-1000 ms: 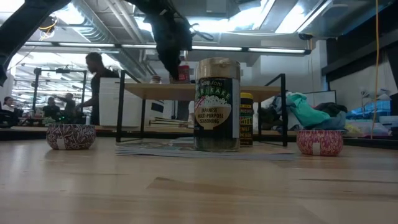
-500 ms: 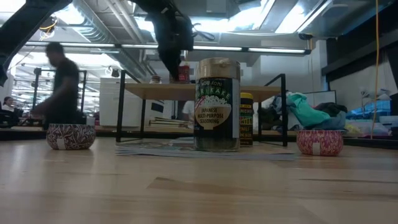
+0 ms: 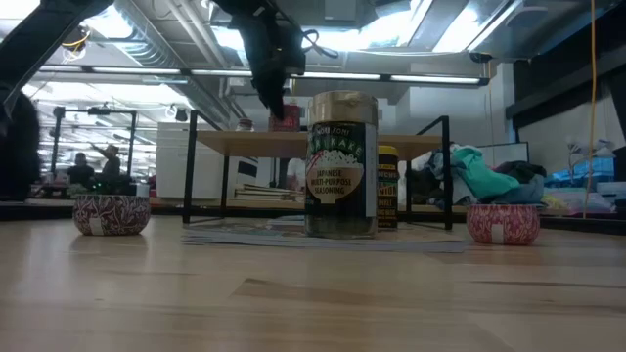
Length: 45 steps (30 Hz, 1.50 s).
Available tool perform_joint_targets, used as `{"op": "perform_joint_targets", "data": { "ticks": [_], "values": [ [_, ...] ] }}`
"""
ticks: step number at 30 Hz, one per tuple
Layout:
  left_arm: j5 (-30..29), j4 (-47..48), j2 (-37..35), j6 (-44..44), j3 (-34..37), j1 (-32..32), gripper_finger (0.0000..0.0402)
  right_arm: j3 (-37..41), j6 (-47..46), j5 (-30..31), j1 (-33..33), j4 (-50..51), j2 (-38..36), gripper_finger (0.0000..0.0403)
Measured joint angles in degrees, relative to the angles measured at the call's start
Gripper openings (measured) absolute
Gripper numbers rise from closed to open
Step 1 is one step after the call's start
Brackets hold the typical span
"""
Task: Shelf spices
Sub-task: Put the red seasoning can on the shelf, then put the yellow black seasoning bottle on the shelf
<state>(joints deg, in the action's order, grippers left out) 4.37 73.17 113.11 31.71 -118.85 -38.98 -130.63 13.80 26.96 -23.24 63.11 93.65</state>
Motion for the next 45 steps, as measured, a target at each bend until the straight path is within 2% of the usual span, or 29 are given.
{"op": "perform_joint_targets", "data": {
  "ticks": [5, 9, 21, 30, 33, 36, 39, 44, 45],
  "values": [
    [0.1, -0.1, -0.1, -0.8, -0.1, 0.0, 0.0278, 0.0, 0.0, 0.0, 0.0, 0.0, 0.0, 0.0276],
    [0.0, -0.6, -0.1, -0.1, -0.1, 0.0, 0.0291, 0.0, 0.0, 0.0, 0.0, 0.0, 0.0, 0.0276],
    [-1.6, -1.1, -4.1, -0.9, -0.3, 0.5, 0.0292, 0.0, 0.2, 0.0, 0.0, 0.0, 0.0, 0.0276],
    [-1.3, -1.1, -6.9, -0.9, -0.3, 5.6, 0.0280, 0.0, 0.2, 0.0, 0.0, 0.0, 0.0, 0.0276],
    [-2.5, -2.3, -7.5, -0.2, -0.3, 7.7, 0.0258, 0.0, 0.2, 0.0, 0.0, 0.0, 0.0, 0.0276],
    [-3.6, -3.1, -7.6, -0.4, -0.3, 9.7, 0.0218, 0.0, 0.1, 0.0, 0.0, 0.0, 0.0, 0.0276],
    [-3.7, -3.1, -7.6, -1.2, -0.2, 11.3, 0.0156, 0.0, 0.1, 0.0, 0.0, 0.0, 0.0, 0.0276],
    [-4.0, -3.2, -7.2, -1.2, 0.8, 12.1, 0.0030, 0.0, 0.1, 0.0, 0.0, 0.0, 0.0, 0.0276],
    [-4.2, -3.6, -7.2, -1.1, 1.3, 11.9, 0.0016, 0.0, 0.1, 0.0, 0.0, 0.0, 0.0, 0.0276]
  ]
}}
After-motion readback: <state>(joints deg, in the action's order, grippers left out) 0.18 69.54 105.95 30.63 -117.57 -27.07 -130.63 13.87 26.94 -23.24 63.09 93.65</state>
